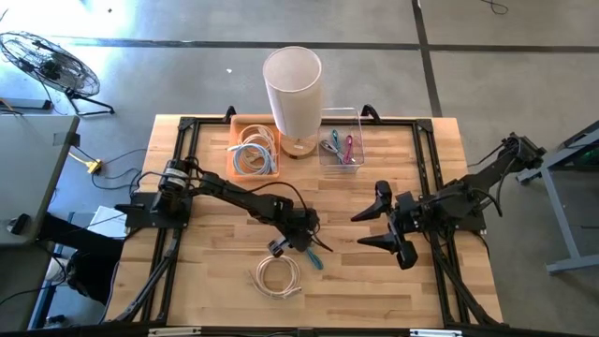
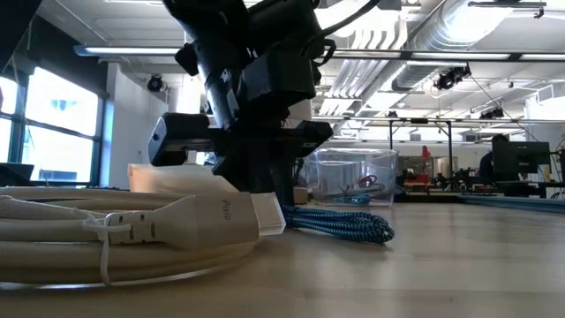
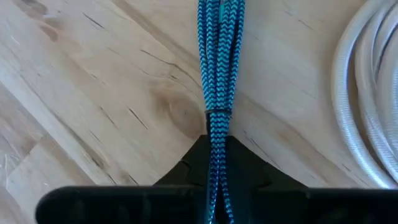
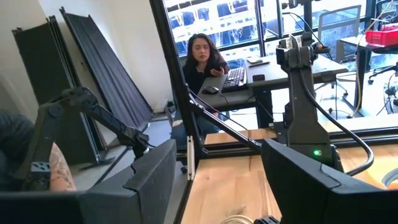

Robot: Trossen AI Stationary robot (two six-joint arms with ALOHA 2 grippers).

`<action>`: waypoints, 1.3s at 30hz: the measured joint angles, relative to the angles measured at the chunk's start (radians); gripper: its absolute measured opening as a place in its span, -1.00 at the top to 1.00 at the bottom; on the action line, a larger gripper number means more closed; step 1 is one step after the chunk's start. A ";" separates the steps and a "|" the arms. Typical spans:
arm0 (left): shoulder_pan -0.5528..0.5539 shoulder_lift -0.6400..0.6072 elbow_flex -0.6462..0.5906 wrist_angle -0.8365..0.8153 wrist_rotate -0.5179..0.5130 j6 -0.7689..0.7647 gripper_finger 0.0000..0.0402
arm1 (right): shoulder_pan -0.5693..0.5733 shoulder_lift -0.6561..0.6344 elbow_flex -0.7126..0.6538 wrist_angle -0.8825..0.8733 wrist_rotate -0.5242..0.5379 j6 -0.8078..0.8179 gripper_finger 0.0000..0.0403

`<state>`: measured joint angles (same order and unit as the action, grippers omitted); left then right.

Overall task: Pick & Place USB Port
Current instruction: Put the blue and black charger cable into the transparent bin

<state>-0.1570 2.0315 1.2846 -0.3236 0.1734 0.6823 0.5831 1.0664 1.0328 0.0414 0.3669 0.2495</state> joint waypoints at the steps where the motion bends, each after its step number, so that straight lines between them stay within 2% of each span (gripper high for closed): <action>1: 0.000 -0.002 0.000 -0.003 0.000 -0.003 0.88 | 0.000 0.000 0.000 0.001 -0.002 -0.004 -0.14; 7: 0.000 -0.027 0.000 -0.039 -0.005 -0.068 0.92 | 0.000 0.000 0.000 0.001 -0.003 -0.031 -0.14; 11: 0.000 -0.086 -0.008 -0.088 -0.022 -0.093 0.92 | 0.000 0.000 0.000 0.000 -0.008 -0.055 -0.14; 17: 0.000 -0.245 -0.004 -0.155 -0.105 -0.120 0.93 | 0.000 0.000 0.000 0.000 -0.010 -0.118 -0.14; 24: 0.000 -0.467 -0.003 -0.180 -0.189 -0.226 0.93 | 0.000 0.000 0.000 -0.006 0.018 -0.189 -0.14; 31: -0.009 -0.634 -0.001 0.014 -0.194 -0.355 0.93 | 0.000 0.000 0.000 0.001 0.033 -0.337 -0.14; 39: -0.053 -0.658 -0.003 0.326 -0.211 -0.434 0.93 | 0.026 -0.013 0.000 0.024 0.098 -0.605 -0.14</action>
<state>-0.2103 1.3738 1.2818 0.0029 -0.0380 0.2487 0.6096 1.0534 1.0328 0.0649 0.4651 -0.3555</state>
